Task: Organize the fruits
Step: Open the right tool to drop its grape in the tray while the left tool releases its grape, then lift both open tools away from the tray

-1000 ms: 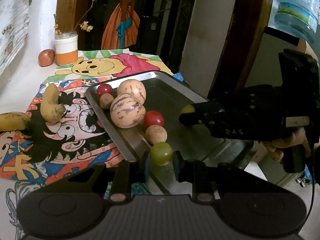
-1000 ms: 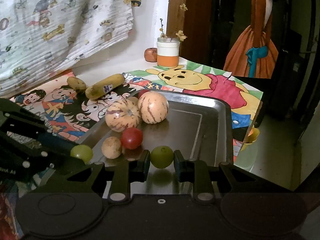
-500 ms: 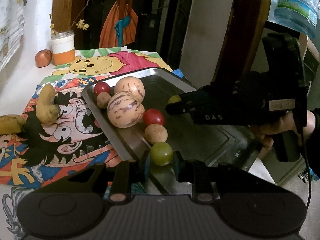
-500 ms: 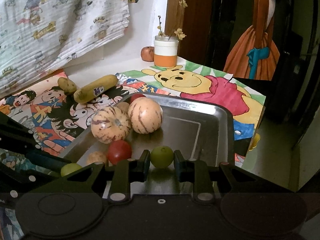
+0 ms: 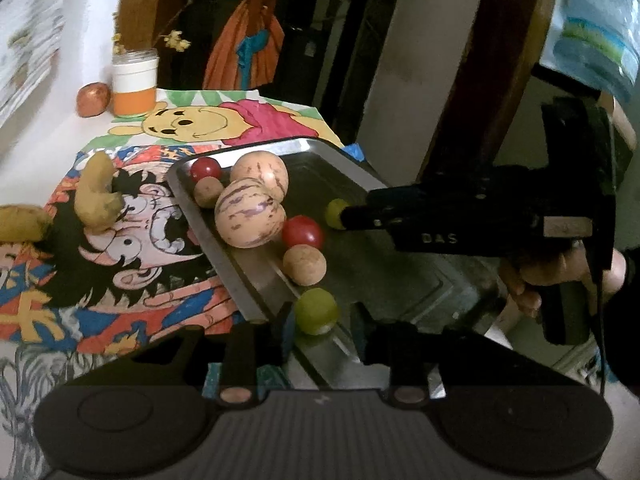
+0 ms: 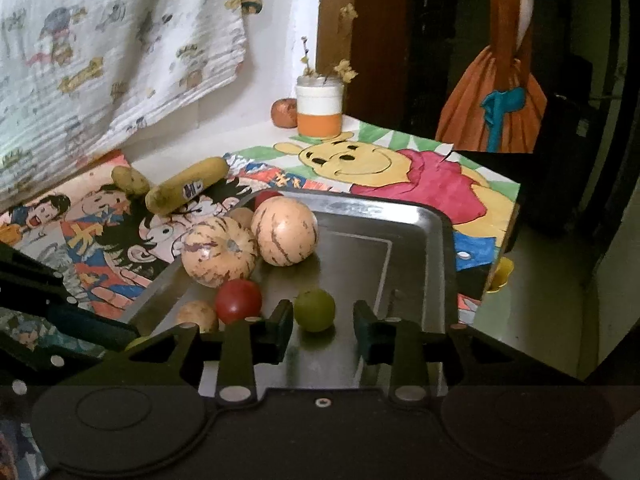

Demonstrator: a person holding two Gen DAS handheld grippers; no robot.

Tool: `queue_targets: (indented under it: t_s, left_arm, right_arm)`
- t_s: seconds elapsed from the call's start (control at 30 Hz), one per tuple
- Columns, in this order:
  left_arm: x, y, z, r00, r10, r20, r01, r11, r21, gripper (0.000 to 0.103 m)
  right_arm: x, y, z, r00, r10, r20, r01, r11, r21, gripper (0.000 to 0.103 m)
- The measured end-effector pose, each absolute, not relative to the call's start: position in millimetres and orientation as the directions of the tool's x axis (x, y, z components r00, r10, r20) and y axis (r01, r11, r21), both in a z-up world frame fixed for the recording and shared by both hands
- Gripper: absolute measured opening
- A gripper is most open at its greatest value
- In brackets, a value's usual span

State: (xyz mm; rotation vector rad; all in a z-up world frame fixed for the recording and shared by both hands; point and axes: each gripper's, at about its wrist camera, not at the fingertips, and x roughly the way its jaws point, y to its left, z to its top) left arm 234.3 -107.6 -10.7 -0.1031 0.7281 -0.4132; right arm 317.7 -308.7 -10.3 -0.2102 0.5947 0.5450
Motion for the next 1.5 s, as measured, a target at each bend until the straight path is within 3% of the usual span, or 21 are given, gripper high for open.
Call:
queue_targets:
  t_s: [0.23,0.4,0.57,0.8,1.13,1.33,1.5]
  left_arm:
    - [209,-94,6,0.736,-0.376,-0.563,0.255,0.924,-0.283,0.062]
    - [184,-85,23,0.805,-0.289,-0.518,0.179,0.951,-0.252,0.092]
    - [157,-73,36,0.843,-0.223,-0.49,0.128,0.967,-0.219,0.103]
    - [115,-45,34,0.855,-0.17,-0.489,0.059,0.97,-0.235,0.103]
    - [60,-12,19,0.845,-0.054,-0.532,-0.066,0.977,-0.204,0.103]
    - [33,-2,17,0.849,0.009,-0.528,-0.126,0.974,-0.187,0.103]
    - [17,5,14,0.829,0.104,-0.549,-0.205,0.971,-0.125,0.103]
  right_arm:
    - [291,-325,12,0.736,0.412,-0.537,-0.491,0.871,-0.005,0.068]
    - [256,-329,32,0.765,0.385,-0.516,-0.451,0.893,-0.003,0.1]
    - [213,-323,49,0.793,0.36,-0.492,-0.435,0.899,-0.043,0.102]
    - [159,-301,53,0.822,0.279,-0.497,-0.391,0.91,-0.135,0.102]
    - [82,-275,41,0.816,0.293,-0.499,-0.313,0.949,0.045,0.102]
    - [46,-251,29,0.86,0.216,-0.462,-0.251,0.968,-0.015,0.102]
    - [25,-246,18,0.845,0.232,-0.481,-0.233,0.971,0.058,0.103]
